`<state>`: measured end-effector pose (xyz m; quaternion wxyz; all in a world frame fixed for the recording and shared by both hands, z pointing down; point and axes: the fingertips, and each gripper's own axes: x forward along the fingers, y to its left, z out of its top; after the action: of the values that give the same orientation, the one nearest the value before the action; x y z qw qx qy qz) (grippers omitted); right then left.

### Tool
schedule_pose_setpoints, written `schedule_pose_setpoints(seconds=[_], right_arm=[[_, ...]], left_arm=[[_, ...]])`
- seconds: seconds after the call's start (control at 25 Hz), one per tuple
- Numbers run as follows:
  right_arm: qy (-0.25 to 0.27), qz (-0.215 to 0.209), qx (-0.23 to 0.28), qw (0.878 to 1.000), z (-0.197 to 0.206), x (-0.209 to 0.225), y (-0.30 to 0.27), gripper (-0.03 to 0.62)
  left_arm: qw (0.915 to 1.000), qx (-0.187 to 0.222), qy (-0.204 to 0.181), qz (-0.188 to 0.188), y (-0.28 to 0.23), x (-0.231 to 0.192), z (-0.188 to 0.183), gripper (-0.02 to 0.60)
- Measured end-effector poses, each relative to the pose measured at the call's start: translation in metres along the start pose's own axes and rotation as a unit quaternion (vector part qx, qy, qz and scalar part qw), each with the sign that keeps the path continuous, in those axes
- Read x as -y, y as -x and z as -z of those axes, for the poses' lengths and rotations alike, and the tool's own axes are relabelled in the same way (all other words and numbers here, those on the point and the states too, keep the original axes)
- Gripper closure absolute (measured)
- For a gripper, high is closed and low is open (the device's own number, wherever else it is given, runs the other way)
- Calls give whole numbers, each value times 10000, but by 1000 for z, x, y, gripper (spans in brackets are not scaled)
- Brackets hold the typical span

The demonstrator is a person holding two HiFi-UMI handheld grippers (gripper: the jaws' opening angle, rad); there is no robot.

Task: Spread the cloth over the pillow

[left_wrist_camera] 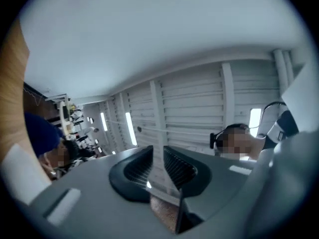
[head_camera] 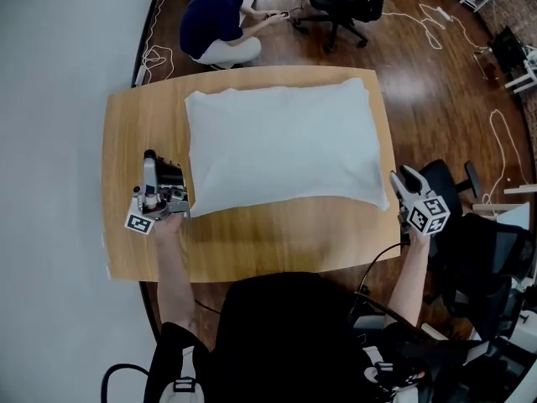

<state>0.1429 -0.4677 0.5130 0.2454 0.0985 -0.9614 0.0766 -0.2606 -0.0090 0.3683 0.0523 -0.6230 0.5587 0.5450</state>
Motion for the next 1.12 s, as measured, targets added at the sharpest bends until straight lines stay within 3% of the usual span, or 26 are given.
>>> schedule_pose_setpoints(seconds=[0.08, 0.16, 0.2, 0.28, 0.36, 0.48, 0.56, 0.68, 0.76, 0.84, 0.92, 0.96, 1.0, 1.04, 1.08, 1.12], right_arm=[[32, -65, 4, 10000, -7, 6, -13, 456], [60, -66, -54, 9999, -12, 15, -29, 465], [86, -54, -96, 9999, -15, 21, -38, 467], [170, -74, -186, 9997, -21, 35, -63, 467], [215, -87, -290, 9993, -29, 57, -95, 467], [-63, -78, -364, 9993, -40, 109, -146, 467], [-573, -151, -389, 9975, -41, 145, -185, 467], [-1750, -362, -426, 9830, -40, 185, -241, 449], [-2287, -650, -543, 9698, -34, 189, -278, 362], [-2333, -936, -870, 9640, -24, 180, -316, 299], [-2090, -943, -1306, 9646, -13, 182, -341, 298], [-1929, -817, -1500, 9662, -11, 187, -345, 335], [-1797, -691, -1614, 9679, -14, 190, -344, 480], [-1718, -612, -1607, 9700, -23, 189, -341, 575], [-1642, -577, -1493, 9734, -36, 183, -338, 588], [-1535, -571, -1305, 9778, -52, 177, -332, 588]], left_arm=[[9996, -82, -21, 259, -25, -1, 5, 410], [9950, -899, -409, -138, -40, -31, 26, 396], [9856, -1404, -749, -570, -42, -53, 35, 416], [9525, -2219, -1370, -1573, -35, -100, 43, 476], [9106, -2881, -1766, -2380, -21, -144, 49, 477], [8486, -3959, -1902, -2948, -2, -225, 76, 463], [8133, -4541, -1684, -3225, 12, -281, 93, 356], [7676, -5039, -1298, -3743, 33, -348, 113, 276], [7395, -5279, -1185, -4006, 50, -380, 125, 237], [7132, -5514, -1093, -4187, 72, -397, 135, 222], [6913, -5794, -1029, -4193, 80, -415, 154, 247], [6844, -5899, -1057, -4152, 75, -423, 162, 324], [6849, -5904, -1123, -4120, 67, -426, 163, 420], [6930, -5801, -1207, -4107, 56, -423, 156, 496], [7059, -5635, -1301, -4089, 45, -416, 145, 571], [7210, -5457, -1408, -4031, 34, -406, 132, 572]])
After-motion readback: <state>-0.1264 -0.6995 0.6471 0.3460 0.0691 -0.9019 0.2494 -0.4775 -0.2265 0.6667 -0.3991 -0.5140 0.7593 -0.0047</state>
